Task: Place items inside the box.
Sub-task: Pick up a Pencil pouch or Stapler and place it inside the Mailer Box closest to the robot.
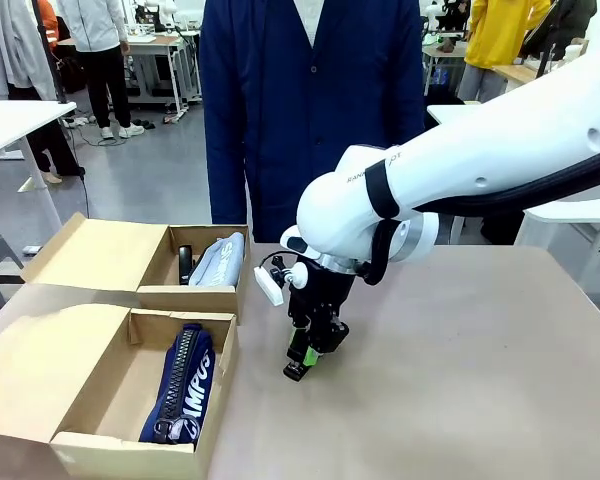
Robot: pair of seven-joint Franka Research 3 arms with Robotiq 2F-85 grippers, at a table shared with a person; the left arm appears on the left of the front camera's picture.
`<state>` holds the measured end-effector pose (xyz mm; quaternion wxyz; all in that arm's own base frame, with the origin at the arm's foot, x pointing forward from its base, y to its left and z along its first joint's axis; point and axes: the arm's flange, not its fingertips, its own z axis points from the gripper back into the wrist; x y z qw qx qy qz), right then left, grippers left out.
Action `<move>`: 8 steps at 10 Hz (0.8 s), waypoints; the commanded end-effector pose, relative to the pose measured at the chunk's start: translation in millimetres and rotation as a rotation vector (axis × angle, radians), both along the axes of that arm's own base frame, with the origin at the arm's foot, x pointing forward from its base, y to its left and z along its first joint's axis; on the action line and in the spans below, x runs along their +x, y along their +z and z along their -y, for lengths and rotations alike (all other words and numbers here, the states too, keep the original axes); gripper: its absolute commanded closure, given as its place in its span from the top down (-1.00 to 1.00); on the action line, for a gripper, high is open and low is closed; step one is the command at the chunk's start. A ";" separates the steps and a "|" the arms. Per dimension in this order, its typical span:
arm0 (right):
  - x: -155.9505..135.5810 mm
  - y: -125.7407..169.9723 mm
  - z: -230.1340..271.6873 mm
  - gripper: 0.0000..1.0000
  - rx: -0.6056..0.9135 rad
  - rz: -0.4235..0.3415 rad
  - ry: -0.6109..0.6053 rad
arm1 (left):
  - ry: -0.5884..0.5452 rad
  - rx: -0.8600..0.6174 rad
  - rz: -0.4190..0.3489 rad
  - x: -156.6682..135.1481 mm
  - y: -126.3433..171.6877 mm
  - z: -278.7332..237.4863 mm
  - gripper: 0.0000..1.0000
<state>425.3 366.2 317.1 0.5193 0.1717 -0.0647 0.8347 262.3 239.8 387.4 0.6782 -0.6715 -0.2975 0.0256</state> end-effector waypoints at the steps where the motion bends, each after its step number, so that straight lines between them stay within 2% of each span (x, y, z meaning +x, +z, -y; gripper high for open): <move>1: 2.0 -0.9 0.3 -0.87 -0.021 -0.034 -0.028 | 0.000 -0.005 0.026 -1.2 1.9 1.2 1.00; 2: 2.3 -1.1 1.9 -1.00 -0.026 -0.036 -0.039 | 0.000 -0.005 0.026 -1.2 1.9 1.2 1.00; 4: -0.7 5.7 3.7 -1.00 -0.032 -0.041 -0.052 | 0.000 -0.005 0.026 -1.2 1.9 1.2 1.00; 6: -7.3 18.5 6.2 -1.00 -0.052 -0.050 -0.115 | 0.000 -0.005 0.026 -1.2 1.9 1.2 1.00; 8: -45.2 67.9 21.1 -1.00 -0.081 -0.100 -0.268 | 0.000 -0.005 0.026 -1.2 1.9 1.2 1.00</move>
